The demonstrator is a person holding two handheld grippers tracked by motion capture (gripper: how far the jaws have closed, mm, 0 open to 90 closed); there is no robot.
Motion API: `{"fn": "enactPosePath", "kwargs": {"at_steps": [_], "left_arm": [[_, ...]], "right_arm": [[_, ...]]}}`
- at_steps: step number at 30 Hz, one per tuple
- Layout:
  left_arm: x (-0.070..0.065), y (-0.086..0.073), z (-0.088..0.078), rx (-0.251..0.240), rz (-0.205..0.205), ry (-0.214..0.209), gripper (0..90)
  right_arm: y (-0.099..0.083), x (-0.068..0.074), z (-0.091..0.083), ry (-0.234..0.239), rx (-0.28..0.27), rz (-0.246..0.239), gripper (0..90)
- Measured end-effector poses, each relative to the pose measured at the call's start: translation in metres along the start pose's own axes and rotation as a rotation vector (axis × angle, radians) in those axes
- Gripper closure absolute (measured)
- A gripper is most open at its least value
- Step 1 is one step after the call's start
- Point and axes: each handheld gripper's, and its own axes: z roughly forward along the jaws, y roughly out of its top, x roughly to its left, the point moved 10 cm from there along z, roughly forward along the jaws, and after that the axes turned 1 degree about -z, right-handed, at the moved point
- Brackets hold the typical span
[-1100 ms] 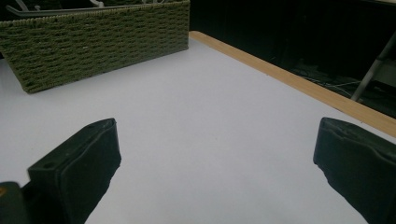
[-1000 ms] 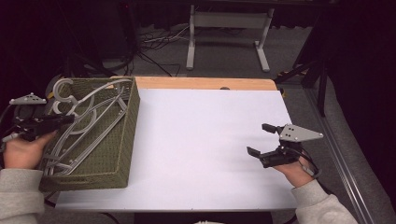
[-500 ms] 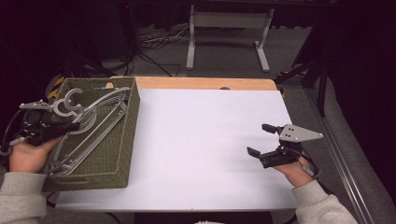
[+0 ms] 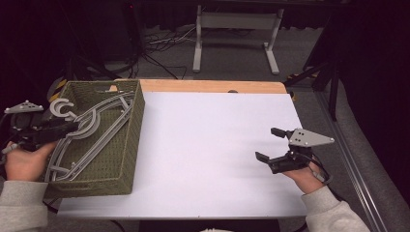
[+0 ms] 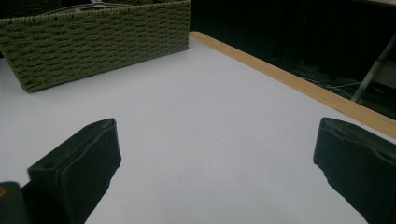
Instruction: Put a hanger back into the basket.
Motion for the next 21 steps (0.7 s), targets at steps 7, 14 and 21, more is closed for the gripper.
{"fn": "enactPosePath", "kwargs": {"at_steps": [7, 14, 21], "left_arm": [[-0.040, 0.011, -0.014, -0.088, 0.066, -0.100, 39.7], [-0.100, 0.016, -0.019, -0.152, 0.155, -0.202, 32.8], [-0.145, 0.012, -0.020, -0.233, 0.188, -0.302, 26.5]], "right_arm": [[0.002, -0.001, -0.002, -0.004, -0.008, -0.004, 1.3], [0.005, -0.003, -0.007, -0.014, -0.029, -0.003, 1.3], [0.006, -0.003, -0.011, -0.021, -0.049, 0.000, 1.3]]}}
